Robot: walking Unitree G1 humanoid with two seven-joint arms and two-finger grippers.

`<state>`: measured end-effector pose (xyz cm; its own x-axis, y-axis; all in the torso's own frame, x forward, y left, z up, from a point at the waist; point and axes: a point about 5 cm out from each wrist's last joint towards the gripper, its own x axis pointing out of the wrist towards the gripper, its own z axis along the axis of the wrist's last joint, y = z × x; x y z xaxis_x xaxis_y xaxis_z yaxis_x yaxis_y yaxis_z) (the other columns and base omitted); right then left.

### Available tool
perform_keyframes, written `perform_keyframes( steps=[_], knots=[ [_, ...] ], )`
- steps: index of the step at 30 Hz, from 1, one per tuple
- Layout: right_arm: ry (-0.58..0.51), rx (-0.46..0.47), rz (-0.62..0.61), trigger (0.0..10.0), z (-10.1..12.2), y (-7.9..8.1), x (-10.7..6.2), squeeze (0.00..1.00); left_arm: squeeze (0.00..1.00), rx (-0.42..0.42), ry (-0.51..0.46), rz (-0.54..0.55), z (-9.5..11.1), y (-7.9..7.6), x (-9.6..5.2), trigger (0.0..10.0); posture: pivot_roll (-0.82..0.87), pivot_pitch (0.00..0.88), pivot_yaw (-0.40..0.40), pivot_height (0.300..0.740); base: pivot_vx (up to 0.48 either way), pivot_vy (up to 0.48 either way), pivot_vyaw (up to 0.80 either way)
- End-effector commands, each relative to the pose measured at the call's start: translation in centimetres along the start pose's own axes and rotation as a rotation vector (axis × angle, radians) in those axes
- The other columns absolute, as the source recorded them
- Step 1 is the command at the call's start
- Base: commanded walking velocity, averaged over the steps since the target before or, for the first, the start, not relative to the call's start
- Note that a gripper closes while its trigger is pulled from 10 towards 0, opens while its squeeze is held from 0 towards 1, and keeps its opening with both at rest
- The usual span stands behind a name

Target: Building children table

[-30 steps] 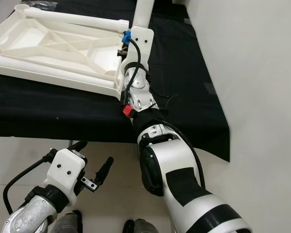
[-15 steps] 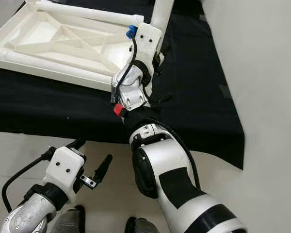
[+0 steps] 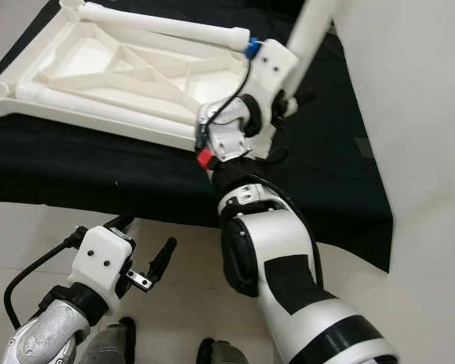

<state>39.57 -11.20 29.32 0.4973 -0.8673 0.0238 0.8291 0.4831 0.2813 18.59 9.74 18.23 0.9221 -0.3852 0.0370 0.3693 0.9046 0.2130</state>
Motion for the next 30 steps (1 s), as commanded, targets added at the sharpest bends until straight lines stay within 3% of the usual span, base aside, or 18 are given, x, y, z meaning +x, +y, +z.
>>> perform_keyframes(
  steps=[1, 7, 12, 22, 23, 24, 25, 30],
  knots=[
    [0.134, -0.154, -0.123, 10.0, -3.9, -2.1, 1.1, 0.00, 0.00, -0.013, 0.026, -0.013, -0.4, -0.4, -0.1, 10.0, 0.19, 0.252, -0.170, 0.740, 0.000, 0.000, 0.00],
    [0.154, -0.169, -0.064, 10.0, -4.4, -1.6, 0.3, 0.00, 0.00, -0.041, 0.013, -0.069, -0.3, -1.1, -0.1, 10.0, 0.18, 0.248, -0.166, 0.740, 0.000, 0.000, 0.00],
    [0.173, -0.184, -0.015, 10.0, -5.1, -1.3, -0.7, 0.00, 0.00, -0.080, -0.054, -0.155, 0.9, -2.1, -0.3, 10.0, 0.18, 0.246, -0.166, 0.740, 0.000, 0.000, 0.00],
    [0.206, -0.188, 0.057, 10.0, -6.0, -1.1, -1.4, 0.00, 0.00, -0.082, -0.070, -0.162, 1.1, -2.3, -0.4, 10.0, 0.18, 0.235, -0.168, 0.740, 0.000, 0.000, 0.00],
    [0.207, -0.185, 0.065, 10.0, -6.0, -1.0, -1.4, 0.52, 0.00, -0.081, -0.070, -0.162, 1.1, -2.3, -0.4, 10.0, 0.18, 0.232, -0.168, 0.740, 0.000, 0.000, 0.00],
    [0.207, -0.185, 0.065, 10.0, -6.0, -1.0, -1.4, 0.52, 0.00, -0.081, -0.070, -0.162, 1.1, -2.3, -0.4, 10.0, 0.18, 0.232, -0.168, 0.740, 0.000, 0.000, 0.00],
    [0.214, -0.173, 0.084, 10.0, -6.1, -0.9, -1.5, 1.00, 0.00, -0.078, -0.069, -0.162, 1.0, -2.3, -0.3, 10.0, 0.18, 0.232, -0.168, 0.740, 0.000, 0.000, 0.00],
    [0.222, -0.155, 0.125, 10.0, -6.2, -0.7, -1.7, 1.00, 0.00, -0.072, -0.064, -0.160, 0.8, -2.2, -0.3, 10.0, 0.17, 0.229, -0.168, 0.740, 0.000, 0.000, 0.00]
  ],
)
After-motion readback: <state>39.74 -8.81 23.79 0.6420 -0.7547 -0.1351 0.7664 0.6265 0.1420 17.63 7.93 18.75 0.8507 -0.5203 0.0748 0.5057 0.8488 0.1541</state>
